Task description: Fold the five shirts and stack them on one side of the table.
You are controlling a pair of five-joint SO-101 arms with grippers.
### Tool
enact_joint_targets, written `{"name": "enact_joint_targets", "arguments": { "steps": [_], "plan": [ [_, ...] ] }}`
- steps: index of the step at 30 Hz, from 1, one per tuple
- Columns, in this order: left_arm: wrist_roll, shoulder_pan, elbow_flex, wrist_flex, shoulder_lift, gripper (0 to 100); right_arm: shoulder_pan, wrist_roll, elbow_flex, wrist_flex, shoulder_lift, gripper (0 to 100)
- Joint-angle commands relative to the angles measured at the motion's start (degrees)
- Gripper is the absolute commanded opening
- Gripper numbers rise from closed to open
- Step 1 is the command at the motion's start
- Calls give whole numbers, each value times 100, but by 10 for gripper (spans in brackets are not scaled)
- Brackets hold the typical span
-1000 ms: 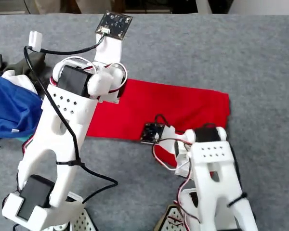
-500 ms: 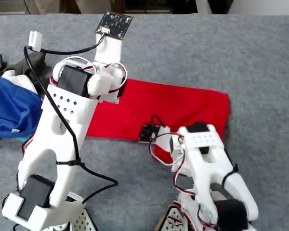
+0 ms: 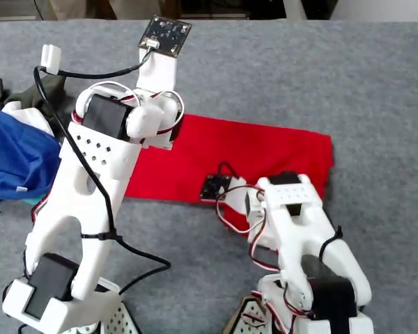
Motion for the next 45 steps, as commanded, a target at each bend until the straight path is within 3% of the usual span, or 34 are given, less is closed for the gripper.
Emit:
{"name": "enact_joint_targets", "arguments": {
  "steps": [1, 15, 32, 45],
  "plan": [
    [-273, 9, -44, -79, -259, 19, -40, 35, 40, -114, 268, 40],
    [-308, 9, -26, -97, -259, 19, -31, 18, -180, -26, 224, 4],
    [-316, 9, -26, -97, -251, 19, 330, 44, -3099, 2321, 215, 4],
    [-316, 9, -26, -105, -224, 19, 629, 158, -4233, 2057, 629, 4]
  ]
}}
